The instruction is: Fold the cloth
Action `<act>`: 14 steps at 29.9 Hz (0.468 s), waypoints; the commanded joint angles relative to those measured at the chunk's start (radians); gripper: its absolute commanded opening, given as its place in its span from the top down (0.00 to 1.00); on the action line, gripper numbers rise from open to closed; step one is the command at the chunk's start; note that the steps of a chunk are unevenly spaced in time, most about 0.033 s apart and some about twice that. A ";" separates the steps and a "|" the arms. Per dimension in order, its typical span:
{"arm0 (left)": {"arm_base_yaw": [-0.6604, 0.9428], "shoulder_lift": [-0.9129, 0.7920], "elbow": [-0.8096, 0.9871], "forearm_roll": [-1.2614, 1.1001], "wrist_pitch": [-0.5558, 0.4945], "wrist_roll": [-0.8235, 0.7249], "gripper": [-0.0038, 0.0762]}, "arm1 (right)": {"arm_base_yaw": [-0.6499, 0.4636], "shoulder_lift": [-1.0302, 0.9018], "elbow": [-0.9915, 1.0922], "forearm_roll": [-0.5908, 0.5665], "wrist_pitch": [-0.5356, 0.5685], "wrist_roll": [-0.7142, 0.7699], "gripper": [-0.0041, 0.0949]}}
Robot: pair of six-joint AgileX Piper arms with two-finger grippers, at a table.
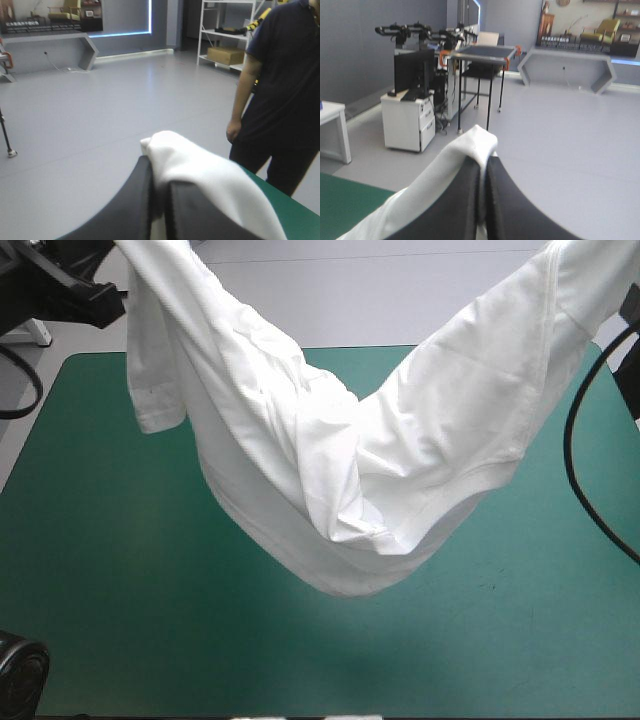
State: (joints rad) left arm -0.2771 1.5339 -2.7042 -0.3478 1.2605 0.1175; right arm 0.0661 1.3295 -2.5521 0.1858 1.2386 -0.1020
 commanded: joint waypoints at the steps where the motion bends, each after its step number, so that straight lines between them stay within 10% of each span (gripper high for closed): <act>1: 0.001 -0.015 0.101 -0.035 0.027 0.003 0.98 | -0.002 0.032 0.019 -0.006 0.010 0.034 0.98; 9: 0.001 -0.010 0.540 -0.015 0.013 0.054 0.98 | -0.002 0.089 0.258 -0.012 0.010 0.050 0.98; 14: 0.001 0.032 0.803 0.042 -0.214 0.054 0.98 | -0.002 0.152 0.472 -0.026 -0.069 0.050 0.98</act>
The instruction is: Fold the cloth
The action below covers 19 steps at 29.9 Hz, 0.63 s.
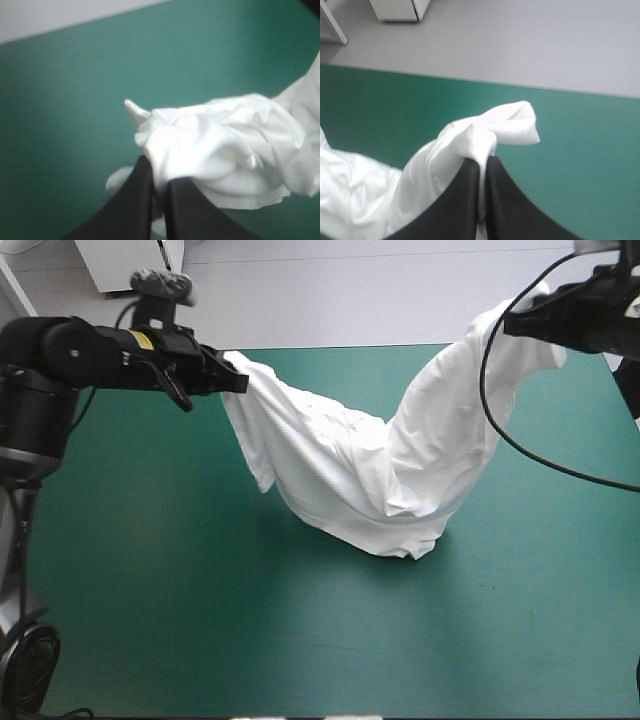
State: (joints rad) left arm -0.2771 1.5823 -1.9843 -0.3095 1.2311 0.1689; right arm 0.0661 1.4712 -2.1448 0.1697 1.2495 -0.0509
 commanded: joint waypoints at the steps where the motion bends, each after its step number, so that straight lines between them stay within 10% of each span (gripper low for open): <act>1: 0.001 0.001 0.106 0.017 -0.226 0.001 0.98 | -0.002 0.028 0.087 -0.012 -0.113 -0.001 0.98; 19: 0.001 0.575 -0.146 0.345 -0.394 -0.169 0.98 | -0.002 0.539 0.119 -0.074 -0.383 0.017 0.98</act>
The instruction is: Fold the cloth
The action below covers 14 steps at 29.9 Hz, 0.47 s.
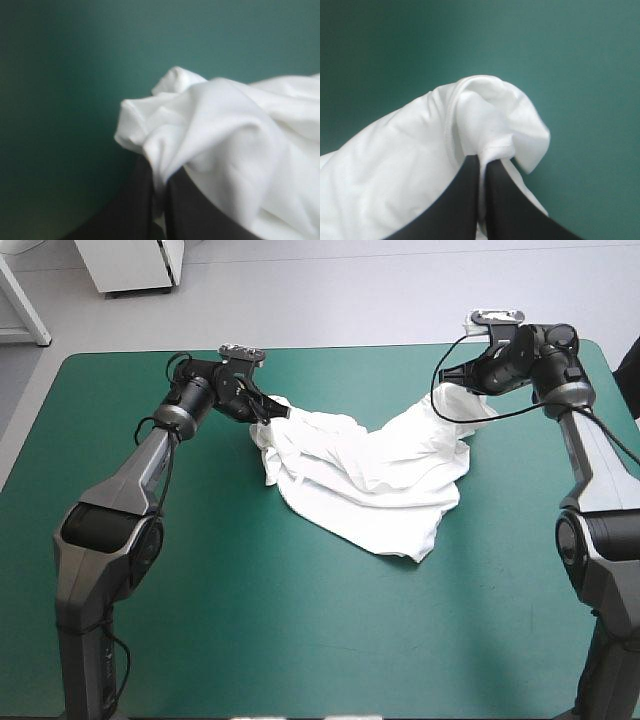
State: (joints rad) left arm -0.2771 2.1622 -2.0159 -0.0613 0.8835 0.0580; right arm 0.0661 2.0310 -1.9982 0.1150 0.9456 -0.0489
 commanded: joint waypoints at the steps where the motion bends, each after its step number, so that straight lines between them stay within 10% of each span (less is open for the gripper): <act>1: 0.001 0.022 -0.151 0.144 -0.046 -0.081 0.98 | -0.002 0.000 -0.028 -0.024 -0.089 0.028 0.98; 9: 0.031 0.139 -0.278 0.224 -0.056 -0.102 0.98 | -0.021 0.066 -0.028 -0.023 -0.092 0.088 0.96; 14: 0.050 0.147 -0.278 0.203 -0.033 -0.100 0.89 | -0.031 0.066 -0.029 0.001 -0.018 0.066 0.68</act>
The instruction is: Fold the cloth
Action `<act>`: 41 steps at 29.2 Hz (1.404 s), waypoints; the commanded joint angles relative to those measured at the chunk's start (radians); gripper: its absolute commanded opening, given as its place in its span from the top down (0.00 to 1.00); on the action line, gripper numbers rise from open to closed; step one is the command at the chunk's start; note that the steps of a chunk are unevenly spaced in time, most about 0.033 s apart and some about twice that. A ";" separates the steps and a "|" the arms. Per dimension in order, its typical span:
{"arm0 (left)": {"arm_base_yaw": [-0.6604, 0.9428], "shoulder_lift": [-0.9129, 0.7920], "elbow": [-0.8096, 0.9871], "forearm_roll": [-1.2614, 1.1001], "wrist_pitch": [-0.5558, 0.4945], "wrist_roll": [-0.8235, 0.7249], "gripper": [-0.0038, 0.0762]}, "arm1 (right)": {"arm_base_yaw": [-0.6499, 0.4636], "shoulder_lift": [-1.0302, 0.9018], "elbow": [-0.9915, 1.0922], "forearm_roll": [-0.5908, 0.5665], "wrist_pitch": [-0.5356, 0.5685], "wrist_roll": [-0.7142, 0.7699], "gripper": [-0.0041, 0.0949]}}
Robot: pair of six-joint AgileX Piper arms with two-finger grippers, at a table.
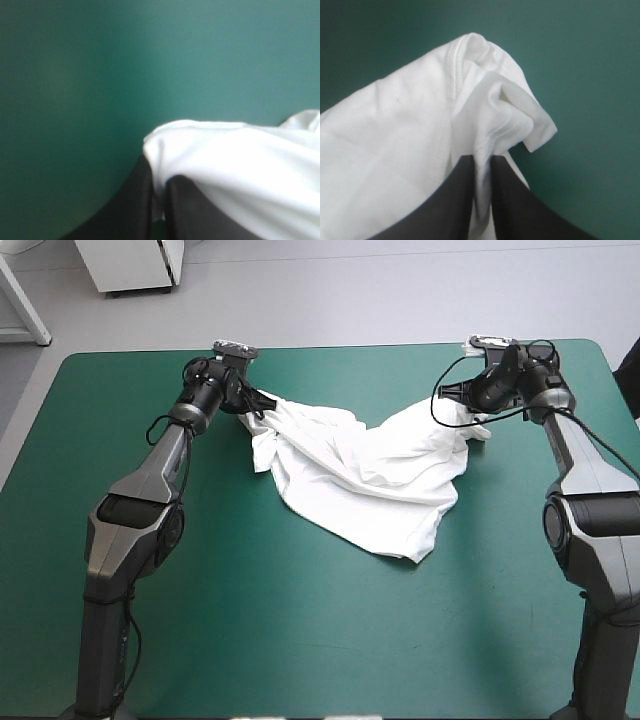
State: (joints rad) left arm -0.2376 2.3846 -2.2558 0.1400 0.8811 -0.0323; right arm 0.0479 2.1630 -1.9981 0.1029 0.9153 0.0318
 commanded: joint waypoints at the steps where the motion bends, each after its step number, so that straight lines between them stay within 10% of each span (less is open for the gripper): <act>1: 0.011 -0.076 -0.045 -0.005 -0.006 -0.010 0.84 | -0.013 -0.066 -0.029 0.013 0.033 -0.015 0.59; 8: 0.011 -0.076 -0.158 -0.079 0.201 0.055 0.49 | -0.013 -0.071 -0.086 0.008 0.156 -0.015 0.37; 16: 0.011 -0.076 -0.357 -0.077 0.405 0.066 0.48 | -0.013 -0.103 -0.214 -0.005 0.267 -0.015 0.46; 30: -0.017 -0.225 -0.366 -0.023 0.405 0.126 0.48 | -0.011 -0.195 -0.219 0.072 0.334 -0.005 0.46; 41: 0.021 -0.033 -0.365 -0.028 0.403 0.151 0.48 | -0.011 -0.203 -0.219 0.134 0.334 -0.003 0.46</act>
State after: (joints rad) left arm -0.2309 2.4008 -2.5944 0.1121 1.2576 0.1371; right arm 0.0448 2.0273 -2.1859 0.2085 1.2477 0.0293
